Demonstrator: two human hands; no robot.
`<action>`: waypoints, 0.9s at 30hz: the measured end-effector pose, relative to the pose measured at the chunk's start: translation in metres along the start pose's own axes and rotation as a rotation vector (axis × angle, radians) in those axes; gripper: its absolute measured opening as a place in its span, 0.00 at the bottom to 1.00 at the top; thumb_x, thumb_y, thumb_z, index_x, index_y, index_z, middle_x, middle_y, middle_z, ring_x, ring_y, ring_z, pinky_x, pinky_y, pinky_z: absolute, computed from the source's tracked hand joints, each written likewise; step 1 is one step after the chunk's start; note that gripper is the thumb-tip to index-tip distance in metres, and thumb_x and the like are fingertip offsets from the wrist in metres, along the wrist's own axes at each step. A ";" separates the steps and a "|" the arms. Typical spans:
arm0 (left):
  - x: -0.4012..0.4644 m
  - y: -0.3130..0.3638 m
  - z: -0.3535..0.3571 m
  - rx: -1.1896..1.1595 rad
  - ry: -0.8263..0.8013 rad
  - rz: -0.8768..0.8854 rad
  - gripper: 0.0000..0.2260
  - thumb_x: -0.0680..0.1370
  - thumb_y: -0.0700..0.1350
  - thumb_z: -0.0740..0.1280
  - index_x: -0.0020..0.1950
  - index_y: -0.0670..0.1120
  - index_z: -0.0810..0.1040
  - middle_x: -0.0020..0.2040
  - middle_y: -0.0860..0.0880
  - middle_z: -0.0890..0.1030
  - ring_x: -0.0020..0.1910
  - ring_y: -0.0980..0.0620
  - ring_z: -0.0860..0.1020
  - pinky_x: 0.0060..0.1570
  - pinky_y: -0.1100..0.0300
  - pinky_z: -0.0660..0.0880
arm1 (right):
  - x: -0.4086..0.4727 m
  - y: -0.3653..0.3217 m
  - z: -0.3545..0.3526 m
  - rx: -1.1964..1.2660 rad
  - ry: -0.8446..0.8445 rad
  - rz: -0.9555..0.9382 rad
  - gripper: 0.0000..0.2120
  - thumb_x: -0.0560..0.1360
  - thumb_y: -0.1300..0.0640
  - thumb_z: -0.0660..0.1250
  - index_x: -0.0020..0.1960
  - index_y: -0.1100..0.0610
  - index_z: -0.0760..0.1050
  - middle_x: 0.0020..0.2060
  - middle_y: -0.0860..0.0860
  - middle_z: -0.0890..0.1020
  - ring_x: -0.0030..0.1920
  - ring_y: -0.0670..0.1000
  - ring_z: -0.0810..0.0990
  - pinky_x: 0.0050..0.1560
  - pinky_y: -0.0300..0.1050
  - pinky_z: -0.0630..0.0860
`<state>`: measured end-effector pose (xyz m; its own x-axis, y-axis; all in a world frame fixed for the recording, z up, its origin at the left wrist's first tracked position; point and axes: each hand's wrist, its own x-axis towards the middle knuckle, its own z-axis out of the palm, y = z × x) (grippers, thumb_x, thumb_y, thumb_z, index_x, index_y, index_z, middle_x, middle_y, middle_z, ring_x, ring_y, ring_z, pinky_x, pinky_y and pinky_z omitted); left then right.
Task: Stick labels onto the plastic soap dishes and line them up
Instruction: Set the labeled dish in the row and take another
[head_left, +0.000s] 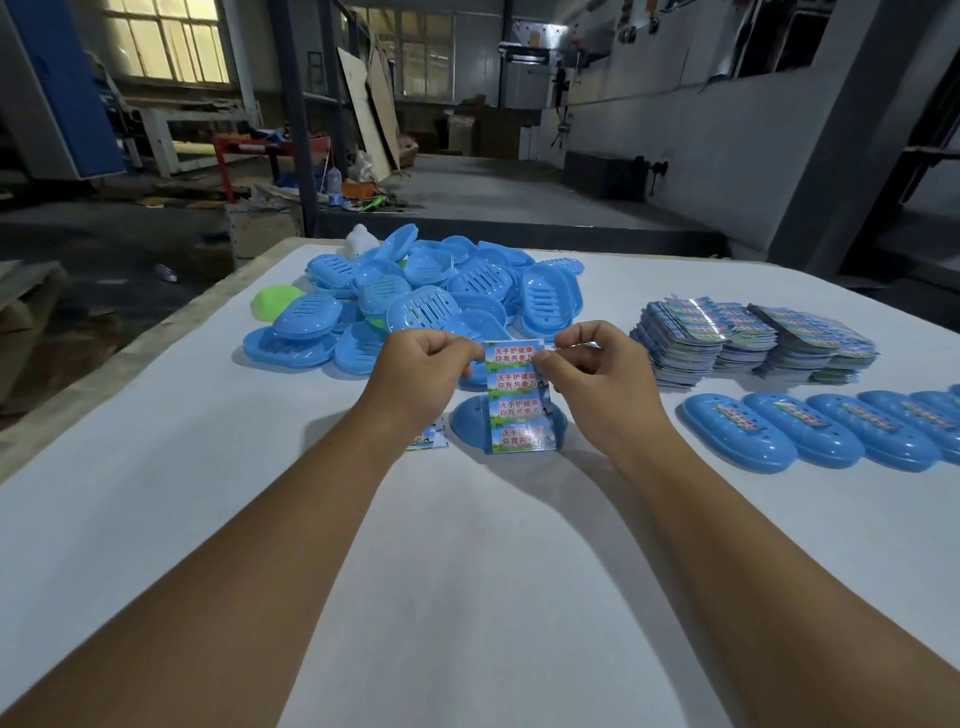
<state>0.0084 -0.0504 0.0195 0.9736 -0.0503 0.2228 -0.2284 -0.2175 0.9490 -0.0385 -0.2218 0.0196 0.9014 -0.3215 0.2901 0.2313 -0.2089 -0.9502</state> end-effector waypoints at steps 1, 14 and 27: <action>-0.001 0.000 -0.001 0.005 -0.005 0.011 0.13 0.77 0.42 0.70 0.33 0.40 0.79 0.19 0.58 0.69 0.18 0.60 0.64 0.21 0.72 0.62 | -0.001 -0.001 0.000 0.012 0.001 0.005 0.08 0.76 0.64 0.73 0.46 0.57 0.73 0.30 0.47 0.84 0.31 0.38 0.81 0.29 0.31 0.74; 0.001 -0.008 0.002 0.053 -0.063 0.071 0.11 0.77 0.44 0.71 0.35 0.47 0.84 0.33 0.52 0.84 0.33 0.60 0.78 0.36 0.64 0.78 | 0.001 0.003 0.000 -0.166 0.027 -0.052 0.06 0.76 0.59 0.74 0.44 0.55 0.77 0.35 0.46 0.84 0.33 0.41 0.80 0.37 0.41 0.79; -0.005 -0.011 0.012 0.047 -0.164 0.189 0.08 0.79 0.44 0.71 0.41 0.45 0.83 0.32 0.48 0.82 0.33 0.55 0.75 0.37 0.53 0.75 | 0.001 0.011 0.000 -0.424 0.001 -0.187 0.12 0.71 0.46 0.73 0.31 0.49 0.81 0.26 0.44 0.78 0.29 0.43 0.73 0.35 0.46 0.73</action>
<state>0.0065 -0.0594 0.0056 0.9016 -0.2512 0.3520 -0.4095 -0.2344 0.8817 -0.0351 -0.2244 0.0095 0.8579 -0.2435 0.4524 0.2193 -0.6227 -0.7511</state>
